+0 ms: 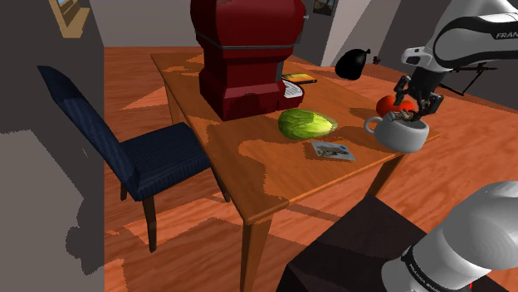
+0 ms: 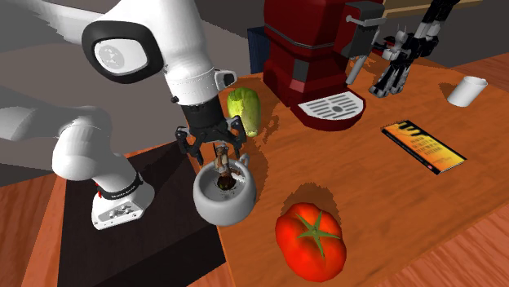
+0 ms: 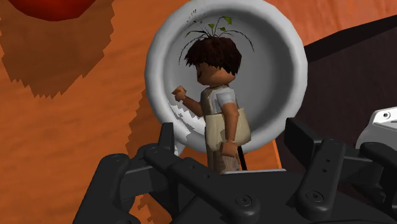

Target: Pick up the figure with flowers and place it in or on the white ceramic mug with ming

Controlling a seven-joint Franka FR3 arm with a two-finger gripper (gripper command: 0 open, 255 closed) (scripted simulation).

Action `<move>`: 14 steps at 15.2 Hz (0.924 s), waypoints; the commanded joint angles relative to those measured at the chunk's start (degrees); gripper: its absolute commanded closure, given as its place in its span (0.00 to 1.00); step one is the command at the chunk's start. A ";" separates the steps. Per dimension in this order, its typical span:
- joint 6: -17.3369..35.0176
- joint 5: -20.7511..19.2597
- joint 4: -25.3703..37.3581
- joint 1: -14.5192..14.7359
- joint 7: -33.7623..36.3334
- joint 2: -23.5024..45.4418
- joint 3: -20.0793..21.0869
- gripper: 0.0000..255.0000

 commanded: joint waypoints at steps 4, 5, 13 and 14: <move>-4.02 1.00 2.99 0.31 -0.21 -0.90 1.42 0.00; -5.97 1.48 4.57 0.47 -0.32 -1.21 2.09 0.00; -7.48 1.86 5.87 0.57 -0.43 -1.38 2.62 0.00; -7.47 1.86 5.86 0.57 -0.43 -1.37 2.61 0.00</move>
